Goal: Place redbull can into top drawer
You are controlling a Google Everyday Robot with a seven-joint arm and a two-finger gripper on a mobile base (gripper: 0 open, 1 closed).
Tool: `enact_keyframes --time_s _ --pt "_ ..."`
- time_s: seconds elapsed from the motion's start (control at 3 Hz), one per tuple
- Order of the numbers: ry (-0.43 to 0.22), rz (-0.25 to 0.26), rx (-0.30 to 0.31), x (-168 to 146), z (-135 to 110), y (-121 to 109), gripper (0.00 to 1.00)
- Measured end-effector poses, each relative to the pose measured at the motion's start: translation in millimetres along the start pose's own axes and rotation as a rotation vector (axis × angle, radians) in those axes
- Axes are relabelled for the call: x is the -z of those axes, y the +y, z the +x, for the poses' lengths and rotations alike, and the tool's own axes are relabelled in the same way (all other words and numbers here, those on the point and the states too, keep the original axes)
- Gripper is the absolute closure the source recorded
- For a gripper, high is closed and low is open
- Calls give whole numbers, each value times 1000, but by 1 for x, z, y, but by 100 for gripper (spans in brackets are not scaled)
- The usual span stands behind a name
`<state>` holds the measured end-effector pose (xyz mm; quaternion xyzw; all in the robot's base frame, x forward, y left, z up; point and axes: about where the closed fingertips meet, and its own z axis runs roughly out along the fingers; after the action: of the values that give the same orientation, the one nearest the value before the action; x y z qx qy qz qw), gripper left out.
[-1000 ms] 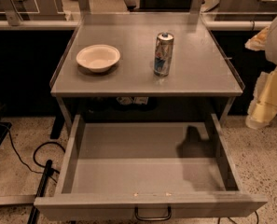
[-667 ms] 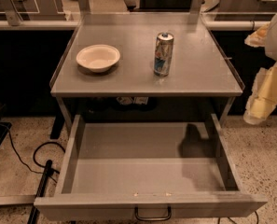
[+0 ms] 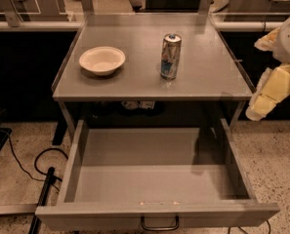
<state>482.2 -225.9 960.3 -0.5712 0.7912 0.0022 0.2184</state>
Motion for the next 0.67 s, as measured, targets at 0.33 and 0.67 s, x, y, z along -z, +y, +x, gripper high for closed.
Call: enact_keyframes --time_s 0.33,0.67 --pt "0 0 0 0 0 0 0" --pt "-81 -4 -71 -27 7 -12 0"
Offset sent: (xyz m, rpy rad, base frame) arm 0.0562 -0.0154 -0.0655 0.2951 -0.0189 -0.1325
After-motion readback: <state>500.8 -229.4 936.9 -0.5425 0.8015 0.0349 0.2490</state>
